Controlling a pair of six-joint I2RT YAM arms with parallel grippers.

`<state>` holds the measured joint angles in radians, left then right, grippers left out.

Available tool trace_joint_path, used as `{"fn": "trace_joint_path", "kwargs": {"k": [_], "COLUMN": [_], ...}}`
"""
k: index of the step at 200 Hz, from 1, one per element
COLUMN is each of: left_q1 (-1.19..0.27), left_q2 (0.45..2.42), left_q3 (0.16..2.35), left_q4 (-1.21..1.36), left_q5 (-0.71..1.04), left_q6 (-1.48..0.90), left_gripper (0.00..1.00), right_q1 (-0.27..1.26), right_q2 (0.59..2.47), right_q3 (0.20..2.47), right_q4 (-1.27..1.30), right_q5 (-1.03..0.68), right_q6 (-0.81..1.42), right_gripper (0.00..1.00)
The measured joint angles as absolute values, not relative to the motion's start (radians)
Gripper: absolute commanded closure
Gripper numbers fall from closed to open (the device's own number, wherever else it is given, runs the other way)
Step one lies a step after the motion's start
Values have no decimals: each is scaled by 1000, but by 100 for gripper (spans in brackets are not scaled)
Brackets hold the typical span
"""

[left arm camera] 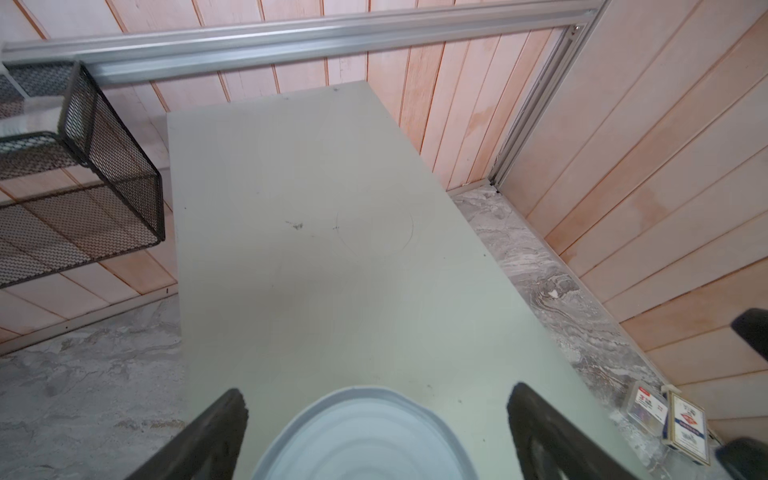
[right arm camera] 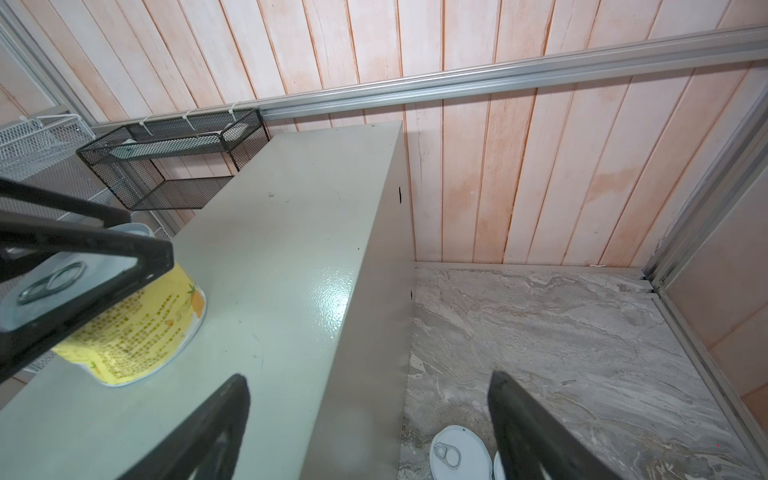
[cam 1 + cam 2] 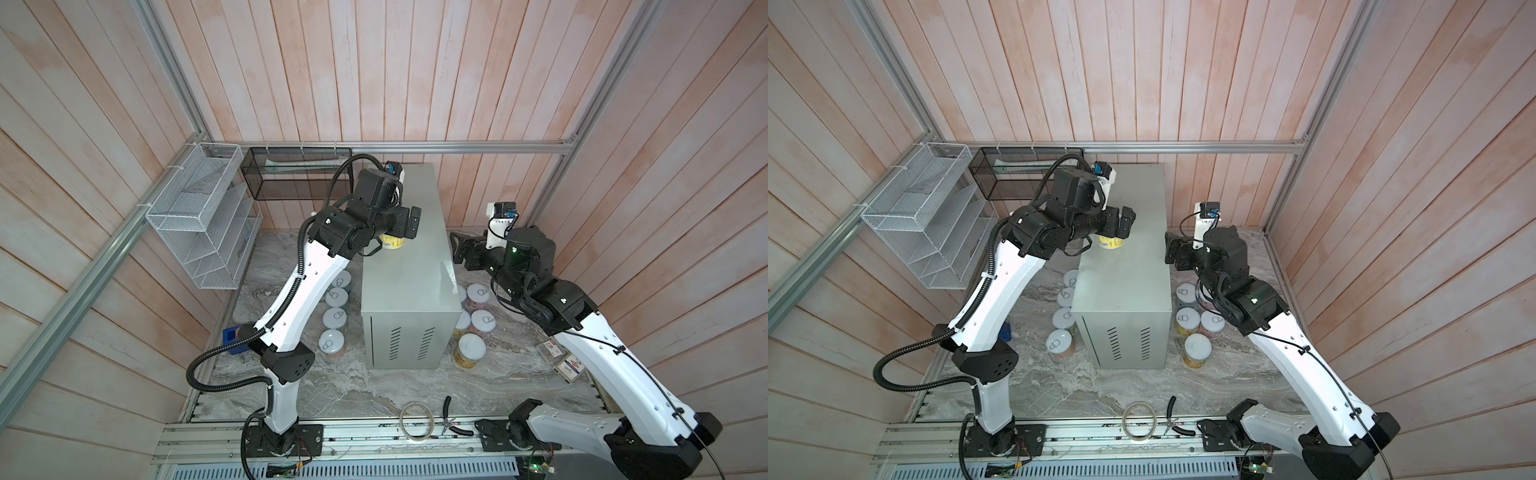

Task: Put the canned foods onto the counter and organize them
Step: 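Lift the yellow can above the cabinet with left gripper while right arm rises, then grasp the yellow can with the right gripper while the left gripper opens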

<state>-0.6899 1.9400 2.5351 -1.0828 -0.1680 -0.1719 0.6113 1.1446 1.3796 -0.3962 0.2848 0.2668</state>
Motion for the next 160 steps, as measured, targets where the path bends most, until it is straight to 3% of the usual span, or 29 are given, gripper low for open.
{"fn": "trace_joint_path", "kwargs": {"k": [78,119,160], "left_q1": [-662,-599,-521], "left_q2": [1755,1536,1449], "left_q3": [2483,2146,1888], "left_q4": [-964,-841,-759], "left_q5": [-263,-259,-207], "left_q6": [-118,-136,-182], "left_gripper": [3,4,5], "right_q1": [760,833,865], "right_q2": [1149,1209,1312], "right_q3": [1394,1442,1494], "right_q4": [-368,-345,-335], "right_q5": [231,216,200], "right_q6": [207,177,154], "right_gripper": [17,15,13]}}
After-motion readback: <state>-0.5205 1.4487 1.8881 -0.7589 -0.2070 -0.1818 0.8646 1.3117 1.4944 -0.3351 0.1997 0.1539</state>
